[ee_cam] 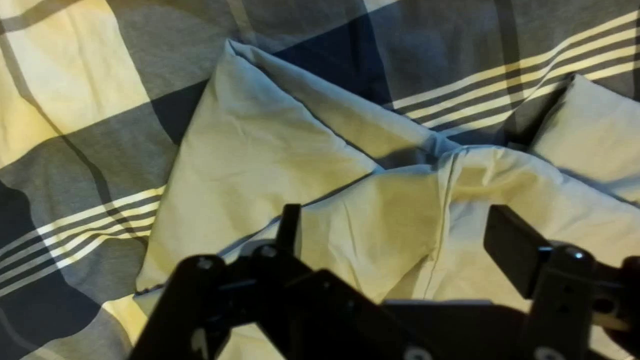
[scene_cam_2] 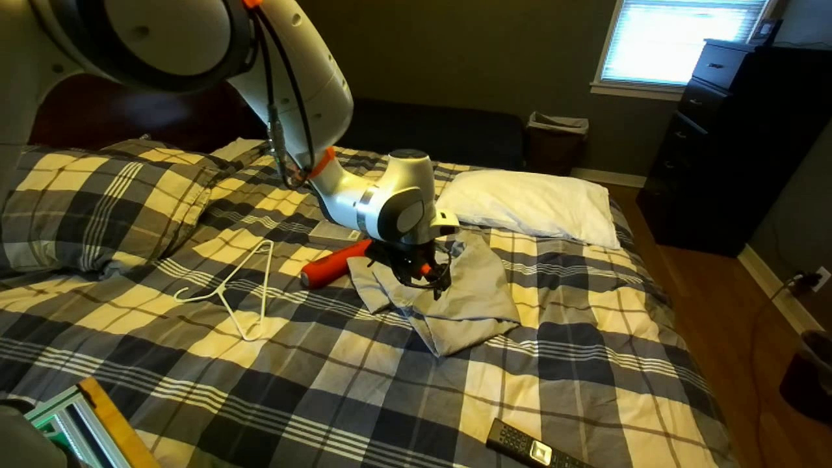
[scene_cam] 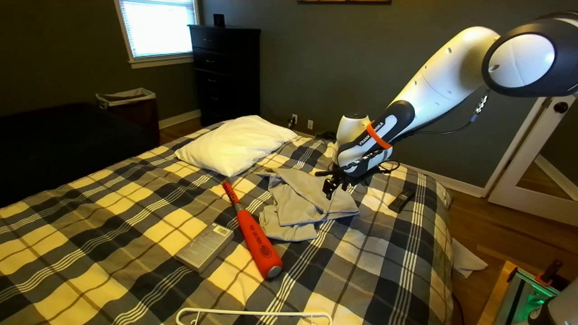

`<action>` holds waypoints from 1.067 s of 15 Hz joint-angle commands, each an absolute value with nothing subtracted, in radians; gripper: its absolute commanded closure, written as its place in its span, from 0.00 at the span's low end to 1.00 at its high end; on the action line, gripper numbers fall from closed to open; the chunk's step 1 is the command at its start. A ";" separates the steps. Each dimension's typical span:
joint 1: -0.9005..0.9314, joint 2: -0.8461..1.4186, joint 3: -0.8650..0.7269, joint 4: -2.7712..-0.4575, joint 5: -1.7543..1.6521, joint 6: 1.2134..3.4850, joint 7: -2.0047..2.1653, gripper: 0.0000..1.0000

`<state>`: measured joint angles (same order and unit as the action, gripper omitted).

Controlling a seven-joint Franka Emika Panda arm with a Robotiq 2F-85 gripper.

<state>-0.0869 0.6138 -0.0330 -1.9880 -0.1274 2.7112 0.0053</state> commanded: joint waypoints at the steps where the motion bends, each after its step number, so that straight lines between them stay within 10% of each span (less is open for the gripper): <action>1: -0.121 0.696 0.003 -1.905 -0.072 2.701 -0.078 0.23; 8: -0.126 0.773 0.031 -1.841 -0.062 2.704 -0.130 0.31; 16: -0.123 0.841 0.036 -1.774 -0.063 2.693 -0.146 0.91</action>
